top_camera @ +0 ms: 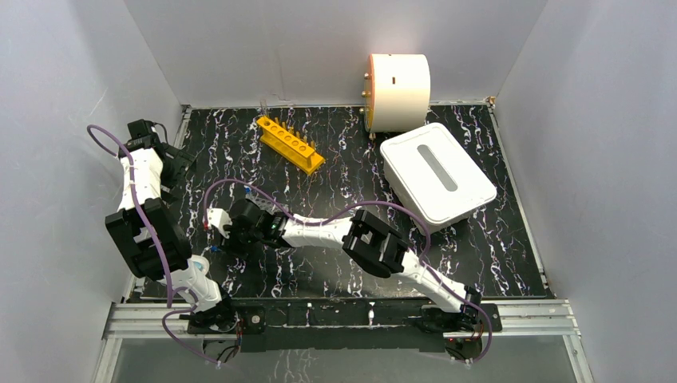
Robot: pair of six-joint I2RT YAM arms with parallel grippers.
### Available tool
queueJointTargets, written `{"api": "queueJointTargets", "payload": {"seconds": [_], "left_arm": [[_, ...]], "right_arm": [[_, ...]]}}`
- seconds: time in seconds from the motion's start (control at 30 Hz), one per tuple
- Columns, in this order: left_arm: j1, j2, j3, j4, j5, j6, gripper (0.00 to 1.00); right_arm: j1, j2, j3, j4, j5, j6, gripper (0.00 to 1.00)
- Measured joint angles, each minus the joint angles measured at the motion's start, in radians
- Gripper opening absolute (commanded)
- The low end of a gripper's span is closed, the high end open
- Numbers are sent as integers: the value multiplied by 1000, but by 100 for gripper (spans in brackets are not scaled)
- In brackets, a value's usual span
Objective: Organize the chemistry lab equipment
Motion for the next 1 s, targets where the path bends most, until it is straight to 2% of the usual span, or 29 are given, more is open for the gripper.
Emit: {"api": "queueJointTargets", "payload": {"seconds": [0.1, 0.17, 0.3, 0.67, 1.0], "left_arm": [[0, 0, 0, -1, 0, 0, 92], [0, 0, 0, -2, 0, 0, 92], [0, 0, 0, -4, 0, 0, 92], [1, 0, 15, -6, 29, -1, 92], [5, -15, 13, 32, 185, -19, 92]], "right_arm": [[0, 11, 10, -13, 9, -11, 46], [0, 11, 13, -17, 14, -16, 36], [0, 11, 14, -18, 24, -31, 24], [4, -29, -47, -14, 68, -88, 23], [-3, -319, -446, -72, 101, -139, 23]]}}
